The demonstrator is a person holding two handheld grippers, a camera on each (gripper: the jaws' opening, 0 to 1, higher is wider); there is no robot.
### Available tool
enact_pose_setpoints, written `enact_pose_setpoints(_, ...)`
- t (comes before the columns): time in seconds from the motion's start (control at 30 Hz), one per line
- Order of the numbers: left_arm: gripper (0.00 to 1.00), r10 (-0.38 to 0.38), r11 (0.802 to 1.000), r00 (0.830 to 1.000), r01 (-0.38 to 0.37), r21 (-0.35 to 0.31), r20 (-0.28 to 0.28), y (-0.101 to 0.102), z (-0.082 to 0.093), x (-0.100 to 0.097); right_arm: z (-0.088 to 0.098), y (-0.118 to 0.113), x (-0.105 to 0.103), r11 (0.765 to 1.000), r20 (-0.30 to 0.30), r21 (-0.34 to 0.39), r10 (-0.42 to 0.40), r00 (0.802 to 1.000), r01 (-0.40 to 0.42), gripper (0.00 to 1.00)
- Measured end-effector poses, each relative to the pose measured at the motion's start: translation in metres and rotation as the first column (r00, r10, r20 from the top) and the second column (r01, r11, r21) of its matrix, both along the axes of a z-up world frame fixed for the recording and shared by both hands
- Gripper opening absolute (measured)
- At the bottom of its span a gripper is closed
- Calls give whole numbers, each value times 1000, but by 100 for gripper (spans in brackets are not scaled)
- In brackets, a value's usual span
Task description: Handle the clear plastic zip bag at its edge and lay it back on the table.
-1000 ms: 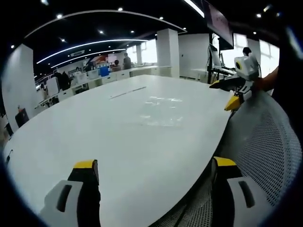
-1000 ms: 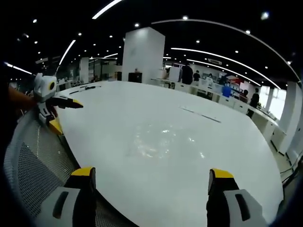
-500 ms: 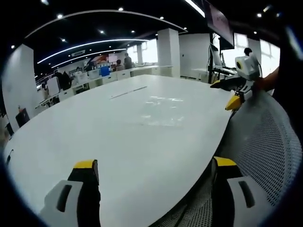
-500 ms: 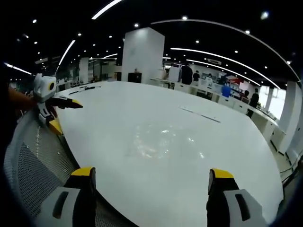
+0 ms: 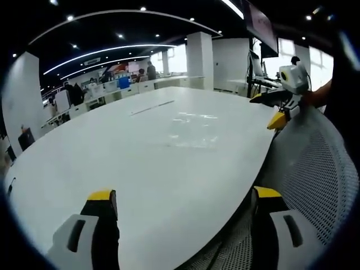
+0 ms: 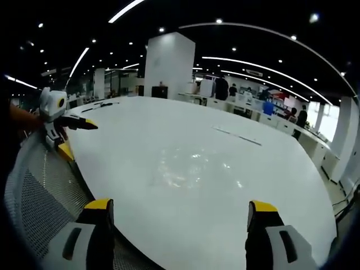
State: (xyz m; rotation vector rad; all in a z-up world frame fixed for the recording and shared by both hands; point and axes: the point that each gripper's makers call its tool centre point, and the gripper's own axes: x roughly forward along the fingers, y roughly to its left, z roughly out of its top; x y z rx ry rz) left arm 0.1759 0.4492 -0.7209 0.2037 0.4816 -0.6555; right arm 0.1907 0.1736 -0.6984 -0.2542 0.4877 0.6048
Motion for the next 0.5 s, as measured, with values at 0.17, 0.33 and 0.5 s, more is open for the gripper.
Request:
enact_pose_setpoints(0.17, 99, -3, 1000, 1000, 3, 4, -2, -5, 3, -1, 0, 0, 0, 1000, -2, -1, 2, 1000, -2, 100)
enact_pose_setpoints(0.33, 99, -18, 999, 1000, 18, 31, 3, -10, 6, -1, -1, 0, 0, 1000, -3, -2, 5, 1000, -5, 100)
enact_pose_setpoints(0.5, 99, -24, 999, 1000, 24, 36, 2, -20, 15, -4, 0, 0, 0, 1000, 0, -1, 6, 1000, -6, 100)
